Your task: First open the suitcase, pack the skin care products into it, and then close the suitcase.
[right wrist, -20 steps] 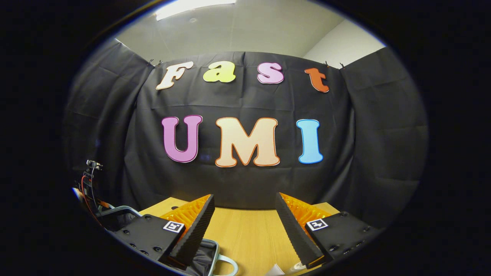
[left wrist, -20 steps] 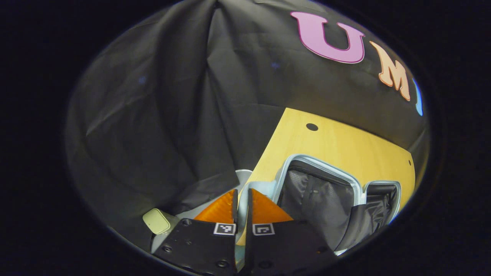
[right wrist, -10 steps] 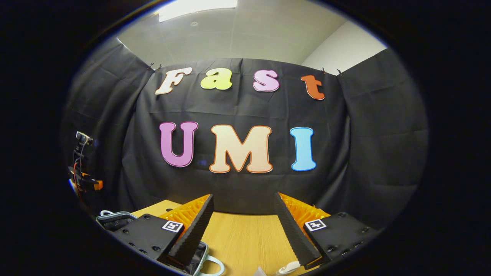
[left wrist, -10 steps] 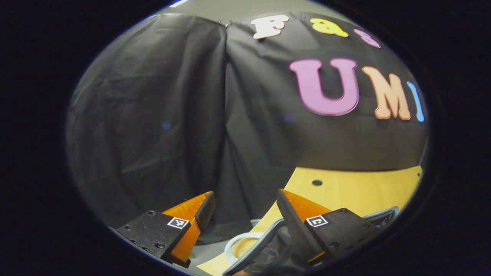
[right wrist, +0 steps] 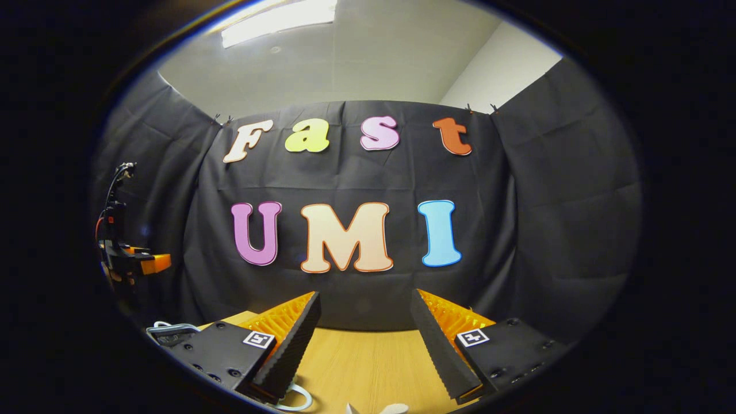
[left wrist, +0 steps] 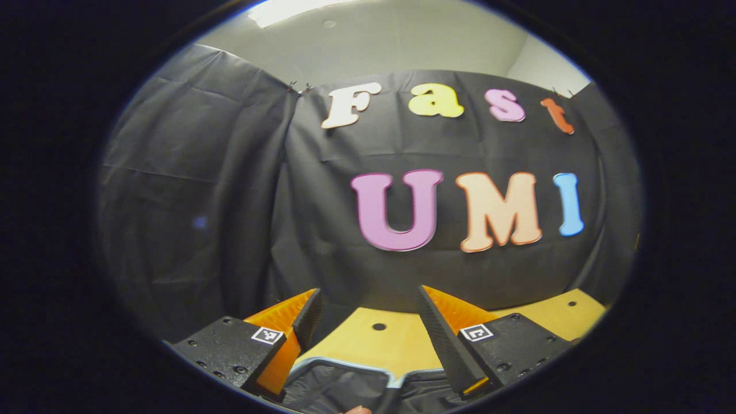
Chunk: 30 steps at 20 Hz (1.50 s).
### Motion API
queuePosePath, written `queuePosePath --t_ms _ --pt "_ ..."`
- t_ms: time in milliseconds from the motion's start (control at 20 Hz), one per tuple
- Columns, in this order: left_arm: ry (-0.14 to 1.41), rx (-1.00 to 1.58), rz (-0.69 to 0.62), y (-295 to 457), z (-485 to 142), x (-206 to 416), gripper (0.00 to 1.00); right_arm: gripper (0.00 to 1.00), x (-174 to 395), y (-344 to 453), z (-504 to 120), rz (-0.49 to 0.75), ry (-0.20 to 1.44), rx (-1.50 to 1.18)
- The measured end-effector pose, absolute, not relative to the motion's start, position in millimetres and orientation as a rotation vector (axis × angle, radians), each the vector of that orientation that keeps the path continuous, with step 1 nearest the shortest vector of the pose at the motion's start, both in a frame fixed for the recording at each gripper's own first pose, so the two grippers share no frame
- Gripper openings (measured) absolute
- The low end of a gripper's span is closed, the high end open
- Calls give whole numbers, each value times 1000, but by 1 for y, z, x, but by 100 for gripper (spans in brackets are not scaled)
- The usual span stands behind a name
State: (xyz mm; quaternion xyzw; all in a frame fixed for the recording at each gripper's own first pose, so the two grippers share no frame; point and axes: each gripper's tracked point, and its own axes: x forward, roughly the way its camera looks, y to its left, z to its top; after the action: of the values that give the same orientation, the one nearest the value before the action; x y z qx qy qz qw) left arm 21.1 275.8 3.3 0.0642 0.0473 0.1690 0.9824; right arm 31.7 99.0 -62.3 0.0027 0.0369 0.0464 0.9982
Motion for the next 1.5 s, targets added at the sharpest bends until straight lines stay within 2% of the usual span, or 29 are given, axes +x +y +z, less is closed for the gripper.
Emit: queuePosePath --t_ms 150,200,450,500,550,600,650,700,1000,1050,1500 --pt "94 106 249 205 -3 14 100 99 31 78 -58 102 59 18" --pt "94 97 222 185 -6 15 95 99 30 71 -57 103 56 21" --pt "103 68 136 111 -21 17 95 99 25 44 -58 111 58 50" --pt "109 66 127 99 -26 17 99 99 25 38 -56 111 54 51" --pt "115 62 114 87 -31 16 95 99 24 32 -54 110 48 51" --pt "123 56 105 74 -36 15 100 99 23 27 -51 110 42 51" --pt "135 48 93 64 -45 13 100 99 22 21 -50 112 38 51" --pt "147 42 84 52 -53 11 96 99 21 16 -49 114 34 48" --pt "297 -6 -2 -20 -133 -4 94 99 15 -14 -51 121 30 12" --pt "323 -6 -11 -29 -149 -6 96 99 15 -17 -53 123 35 9" --pt "522 -87 4 -50 -233 -34 95 99 5 -33 -70 139 68 -29"
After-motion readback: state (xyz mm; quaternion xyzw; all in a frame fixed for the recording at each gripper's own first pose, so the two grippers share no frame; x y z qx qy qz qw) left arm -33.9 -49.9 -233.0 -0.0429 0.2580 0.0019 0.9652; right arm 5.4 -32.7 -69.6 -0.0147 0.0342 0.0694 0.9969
